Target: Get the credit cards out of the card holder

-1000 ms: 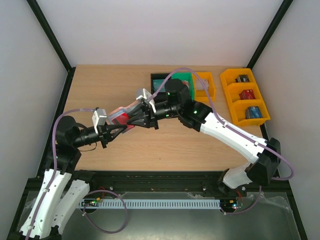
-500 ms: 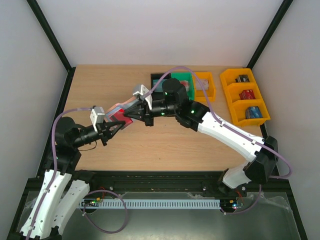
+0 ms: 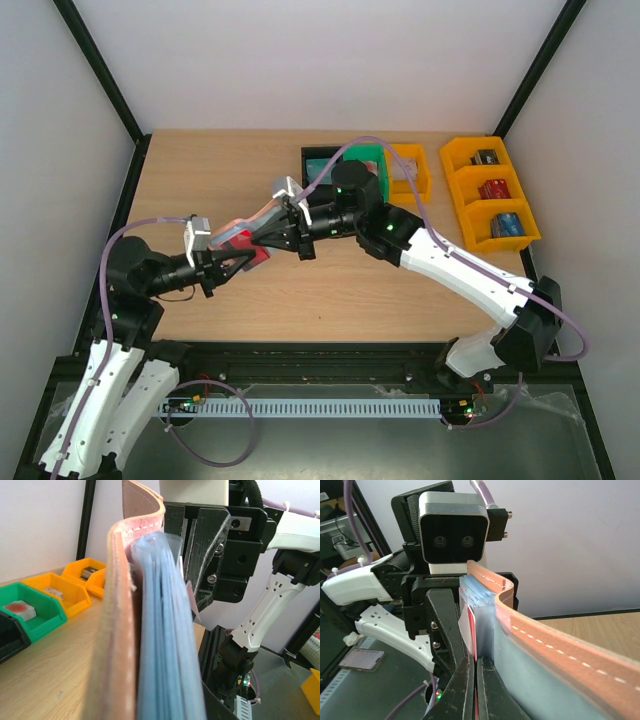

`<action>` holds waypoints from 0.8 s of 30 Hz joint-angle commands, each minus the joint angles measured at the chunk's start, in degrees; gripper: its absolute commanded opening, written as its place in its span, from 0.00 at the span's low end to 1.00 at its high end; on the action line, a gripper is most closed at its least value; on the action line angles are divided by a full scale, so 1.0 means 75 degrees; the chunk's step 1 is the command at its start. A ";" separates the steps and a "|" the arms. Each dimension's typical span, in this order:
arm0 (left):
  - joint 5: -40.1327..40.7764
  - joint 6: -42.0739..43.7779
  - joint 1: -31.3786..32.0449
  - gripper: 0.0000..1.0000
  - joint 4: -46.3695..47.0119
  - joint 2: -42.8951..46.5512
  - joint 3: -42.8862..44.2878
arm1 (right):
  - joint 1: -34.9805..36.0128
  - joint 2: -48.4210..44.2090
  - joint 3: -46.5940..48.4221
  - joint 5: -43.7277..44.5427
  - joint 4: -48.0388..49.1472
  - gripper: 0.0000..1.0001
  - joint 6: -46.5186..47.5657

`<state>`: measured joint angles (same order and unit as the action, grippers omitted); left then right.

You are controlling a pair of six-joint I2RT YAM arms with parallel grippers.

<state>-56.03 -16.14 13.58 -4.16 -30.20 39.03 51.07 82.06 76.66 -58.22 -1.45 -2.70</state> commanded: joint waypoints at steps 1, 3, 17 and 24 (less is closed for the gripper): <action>-0.0545 -0.0265 0.0005 0.11 0.0648 0.0050 -0.0035 | -0.0195 -0.0271 -0.0141 -0.0475 0.0281 0.02 -0.0146; -0.0573 -0.0242 0.0005 0.15 0.0580 0.0062 -0.0030 | -0.0299 -0.0350 -0.0198 -0.0563 0.0358 0.02 -0.0190; -0.0287 -0.0198 -0.0036 0.02 0.0501 0.0083 0.0032 | -0.0387 -0.0399 0.0004 -0.0552 -0.0434 0.02 0.0305; -0.0620 -0.0126 -0.0048 0.02 0.0633 0.0112 0.0029 | -0.0405 -0.0435 0.0012 0.0551 -0.1358 0.09 0.0874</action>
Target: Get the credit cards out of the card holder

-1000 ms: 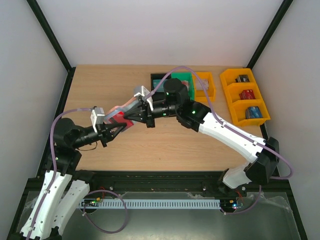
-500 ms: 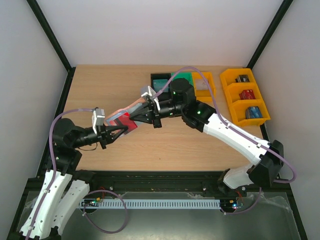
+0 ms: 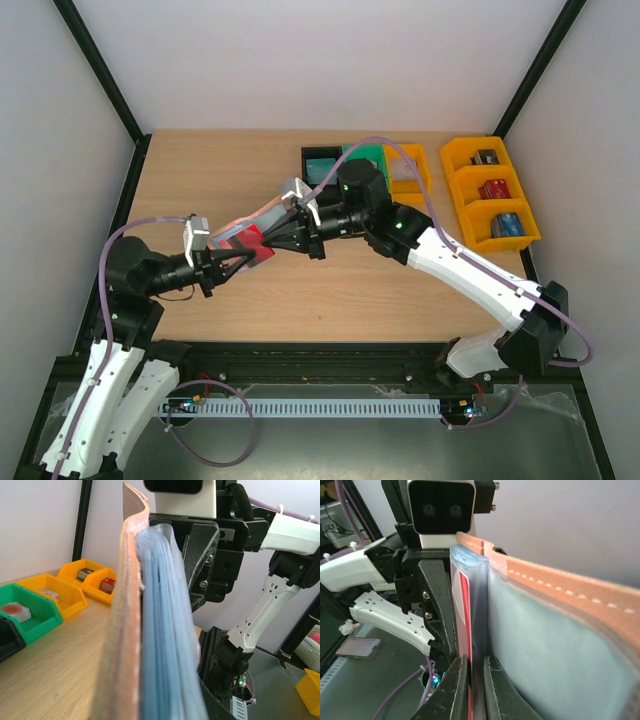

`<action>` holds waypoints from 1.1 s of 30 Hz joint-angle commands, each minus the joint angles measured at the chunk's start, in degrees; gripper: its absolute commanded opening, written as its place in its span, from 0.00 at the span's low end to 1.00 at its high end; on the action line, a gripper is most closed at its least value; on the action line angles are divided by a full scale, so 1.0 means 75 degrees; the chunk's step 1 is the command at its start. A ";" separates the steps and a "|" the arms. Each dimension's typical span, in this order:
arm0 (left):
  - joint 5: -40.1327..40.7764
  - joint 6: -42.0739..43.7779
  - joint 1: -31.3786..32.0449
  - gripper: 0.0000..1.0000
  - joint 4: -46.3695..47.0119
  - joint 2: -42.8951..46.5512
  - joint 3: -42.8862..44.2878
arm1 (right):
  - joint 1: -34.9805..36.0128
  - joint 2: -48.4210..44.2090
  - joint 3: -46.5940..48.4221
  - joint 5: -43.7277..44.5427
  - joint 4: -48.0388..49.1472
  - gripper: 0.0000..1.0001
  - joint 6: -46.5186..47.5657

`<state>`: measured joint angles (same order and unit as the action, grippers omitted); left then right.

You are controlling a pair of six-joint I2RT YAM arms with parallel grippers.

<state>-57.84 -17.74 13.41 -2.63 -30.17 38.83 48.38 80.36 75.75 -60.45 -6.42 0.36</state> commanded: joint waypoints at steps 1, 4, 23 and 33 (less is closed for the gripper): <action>-0.0397 0.0103 -0.0025 0.02 0.0441 0.0100 0.0060 | -0.0047 -0.0199 0.0110 0.0910 -0.0768 0.10 0.0510; -0.0515 0.0124 -0.0024 0.02 0.0499 0.0087 0.0065 | -0.0043 -0.0198 0.0082 0.0734 -0.0823 0.11 0.0567; -0.0918 0.0951 -0.0015 0.02 0.0102 0.0027 0.0216 | -0.0064 -0.0355 0.0289 0.1192 -0.1379 0.28 0.1010; -0.0952 0.1098 0.0036 0.02 0.0100 0.0010 0.0190 | 0.0076 -0.0265 0.0066 0.1599 -0.0374 0.25 0.0165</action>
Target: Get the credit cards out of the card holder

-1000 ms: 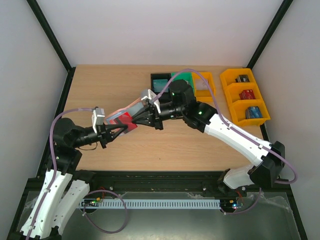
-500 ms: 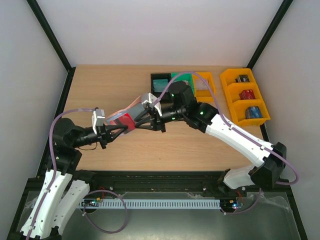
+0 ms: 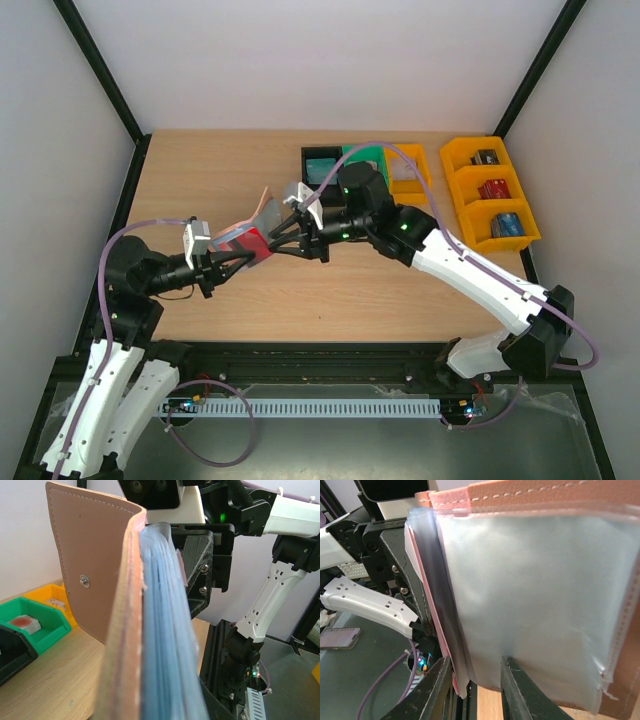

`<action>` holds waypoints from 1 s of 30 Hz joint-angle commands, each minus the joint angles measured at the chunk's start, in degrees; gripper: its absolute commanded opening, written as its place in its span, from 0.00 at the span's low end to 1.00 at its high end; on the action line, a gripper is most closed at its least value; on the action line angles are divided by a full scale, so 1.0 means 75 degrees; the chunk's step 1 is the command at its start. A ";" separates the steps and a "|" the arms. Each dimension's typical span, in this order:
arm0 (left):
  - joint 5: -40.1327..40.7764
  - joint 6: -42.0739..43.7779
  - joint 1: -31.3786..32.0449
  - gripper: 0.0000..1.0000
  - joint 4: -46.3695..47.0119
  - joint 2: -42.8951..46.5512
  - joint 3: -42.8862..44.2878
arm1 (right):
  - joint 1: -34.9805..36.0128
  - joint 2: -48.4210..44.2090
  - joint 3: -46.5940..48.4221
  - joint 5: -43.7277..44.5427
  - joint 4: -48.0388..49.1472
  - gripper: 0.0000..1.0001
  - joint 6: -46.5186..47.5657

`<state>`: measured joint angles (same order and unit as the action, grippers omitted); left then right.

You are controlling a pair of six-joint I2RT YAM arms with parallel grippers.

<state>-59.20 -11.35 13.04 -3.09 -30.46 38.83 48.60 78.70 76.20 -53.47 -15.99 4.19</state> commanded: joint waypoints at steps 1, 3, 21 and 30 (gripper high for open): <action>-0.0788 0.0278 0.0088 0.02 0.0155 0.0042 0.0180 | 0.0093 -0.0020 0.0030 0.0702 0.0947 0.25 -0.0351; -0.0803 0.0317 0.0112 0.02 0.0132 0.0056 0.0145 | 0.0196 0.0043 0.0069 0.0747 0.1001 0.25 -0.0349; -0.0346 0.0281 0.0147 0.14 -0.0021 0.0118 0.0006 | 0.0469 -0.0198 0.0071 0.0102 0.1313 0.02 -0.0294; -0.0300 0.0079 0.0137 0.19 0.0078 0.0149 0.0013 | -0.0014 -0.0477 -0.0098 0.0151 0.1337 0.02 -0.0506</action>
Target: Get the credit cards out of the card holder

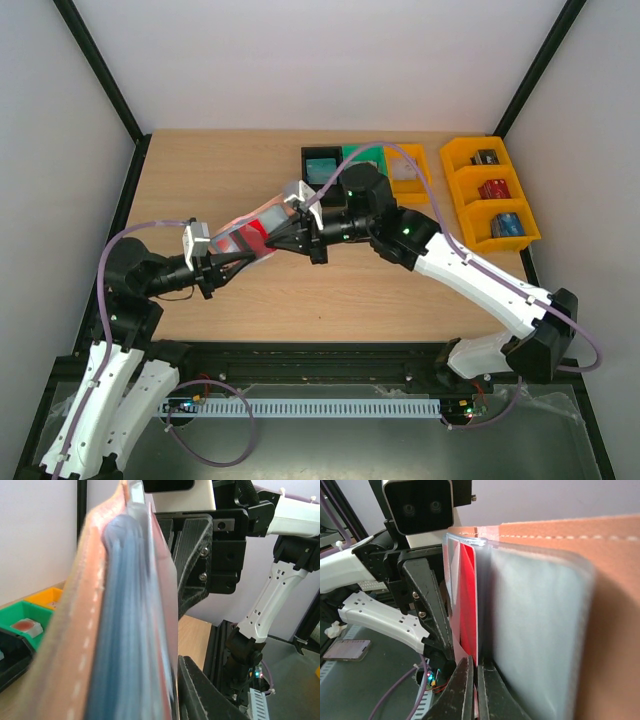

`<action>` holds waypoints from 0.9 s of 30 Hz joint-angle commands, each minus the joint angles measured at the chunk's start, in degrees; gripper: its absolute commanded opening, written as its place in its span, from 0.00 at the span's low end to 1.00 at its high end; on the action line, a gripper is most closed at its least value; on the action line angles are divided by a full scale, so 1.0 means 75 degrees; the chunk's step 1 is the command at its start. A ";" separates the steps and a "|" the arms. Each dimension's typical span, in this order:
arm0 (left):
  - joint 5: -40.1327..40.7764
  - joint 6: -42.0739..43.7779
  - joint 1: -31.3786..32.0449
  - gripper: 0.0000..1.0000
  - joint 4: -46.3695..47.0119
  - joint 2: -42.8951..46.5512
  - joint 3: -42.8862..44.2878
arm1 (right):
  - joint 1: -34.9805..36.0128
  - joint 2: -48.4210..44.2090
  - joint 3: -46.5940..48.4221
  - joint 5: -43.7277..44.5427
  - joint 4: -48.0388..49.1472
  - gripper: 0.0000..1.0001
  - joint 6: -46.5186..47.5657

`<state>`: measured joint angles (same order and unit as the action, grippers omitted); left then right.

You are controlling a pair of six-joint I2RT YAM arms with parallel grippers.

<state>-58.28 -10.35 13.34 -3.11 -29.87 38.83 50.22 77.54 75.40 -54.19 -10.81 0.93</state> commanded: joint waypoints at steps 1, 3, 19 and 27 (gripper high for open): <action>-0.0402 -0.0061 0.0092 0.21 0.0092 0.0070 0.0030 | -0.0262 -0.0335 0.0022 0.0260 0.0593 0.02 -0.0037; -0.0357 -0.0093 0.0095 0.21 0.0120 0.0074 0.0030 | -0.0294 -0.0369 0.0024 0.0245 0.0553 0.02 0.0008; 0.0118 -0.0223 0.0014 0.02 0.0062 0.0161 0.0026 | -0.0740 -0.0573 0.0136 0.0846 -0.0636 0.02 0.0769; 0.0203 -0.0342 -0.0003 0.02 0.0266 0.0128 -0.0051 | -0.0766 -0.0386 0.0186 -0.0317 -0.0514 0.02 0.0532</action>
<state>-55.64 -12.23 13.58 -3.60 -30.02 38.76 46.39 75.81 75.35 -54.24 -14.52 5.56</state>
